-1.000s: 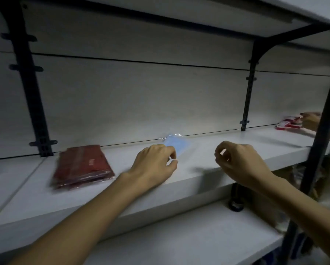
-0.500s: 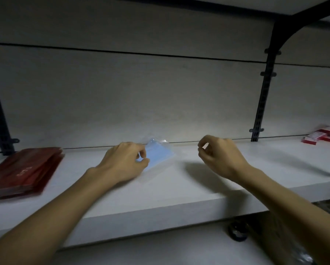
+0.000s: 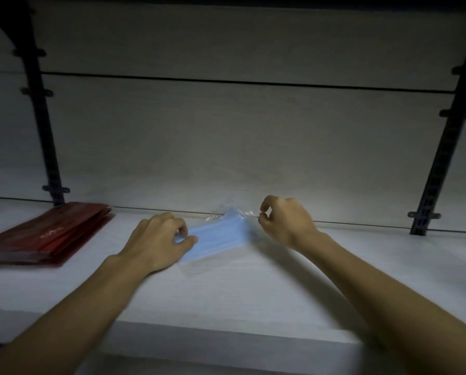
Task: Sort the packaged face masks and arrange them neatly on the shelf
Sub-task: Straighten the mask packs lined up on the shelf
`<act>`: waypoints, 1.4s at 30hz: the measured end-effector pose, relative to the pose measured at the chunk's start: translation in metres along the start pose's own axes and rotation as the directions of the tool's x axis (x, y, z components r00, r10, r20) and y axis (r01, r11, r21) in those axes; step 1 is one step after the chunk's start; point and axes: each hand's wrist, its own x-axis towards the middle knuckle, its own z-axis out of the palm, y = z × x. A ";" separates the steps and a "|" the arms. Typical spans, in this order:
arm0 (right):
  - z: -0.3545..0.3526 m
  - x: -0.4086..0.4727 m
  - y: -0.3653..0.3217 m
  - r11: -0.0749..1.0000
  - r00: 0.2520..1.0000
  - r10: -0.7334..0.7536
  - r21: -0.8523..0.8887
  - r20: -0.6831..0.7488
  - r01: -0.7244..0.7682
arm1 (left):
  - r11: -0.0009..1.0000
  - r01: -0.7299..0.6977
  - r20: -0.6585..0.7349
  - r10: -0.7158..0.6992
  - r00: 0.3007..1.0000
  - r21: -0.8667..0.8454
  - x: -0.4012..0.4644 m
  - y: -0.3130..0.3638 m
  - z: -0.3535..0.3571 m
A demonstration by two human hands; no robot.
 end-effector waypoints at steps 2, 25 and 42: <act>0.009 0.003 0.003 0.999 1.000 0.017 -0.036 0.002 -0.016 | 1.000 0.010 0.005 -0.010 1.000 -0.021 -0.001 -0.001 0.001; 0.006 0.004 0.044 0.978 0.951 0.203 -0.009 0.234 -0.207 | 0.992 -0.055 0.053 0.061 0.997 -0.117 0.003 -0.007 0.010; -0.014 -0.004 0.030 0.961 0.923 0.277 -0.094 0.268 -0.262 | 0.975 0.216 0.016 -0.215 0.976 -0.055 0.008 0.000 0.007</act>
